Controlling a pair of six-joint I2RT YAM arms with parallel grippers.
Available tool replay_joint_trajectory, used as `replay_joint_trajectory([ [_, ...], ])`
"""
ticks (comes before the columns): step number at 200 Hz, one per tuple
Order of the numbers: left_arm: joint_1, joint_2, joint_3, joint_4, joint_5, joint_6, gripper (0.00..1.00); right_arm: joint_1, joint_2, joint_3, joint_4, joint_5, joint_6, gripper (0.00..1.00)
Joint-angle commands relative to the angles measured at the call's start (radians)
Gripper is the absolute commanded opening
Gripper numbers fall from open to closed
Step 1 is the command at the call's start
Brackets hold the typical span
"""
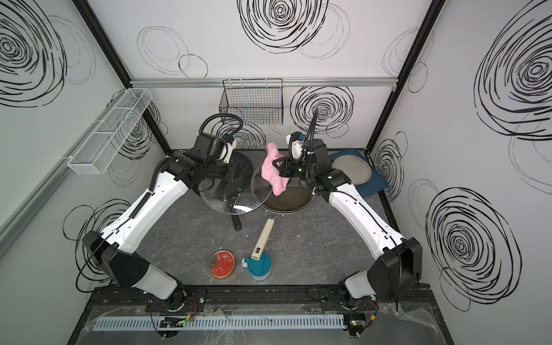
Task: Wipe the pot lid with a cloth
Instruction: Wipe the pot lid, then place the pot lid on the cooking pot.
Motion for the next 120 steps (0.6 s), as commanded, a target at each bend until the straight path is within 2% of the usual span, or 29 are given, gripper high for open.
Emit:
replay_joint_trajectory([
  [1,0.030,-0.011,0.083,0.158,-0.031,0.028,0.00,-0.023,-0.108,-0.084,-0.055,0.060,0.010,0.00],
  [53,0.103,0.029,0.113,0.163,-0.027,0.051,0.00,-0.120,-0.275,-0.319,-0.188,0.104,0.028,0.00],
  [77,0.137,0.048,0.122,0.173,-0.014,0.054,0.00,-0.127,-0.303,-0.398,-0.232,0.147,0.027,0.00],
  [120,0.167,0.088,0.144,0.169,-0.007,0.069,0.00,-0.128,-0.317,-0.499,-0.264,0.152,0.047,0.00],
])
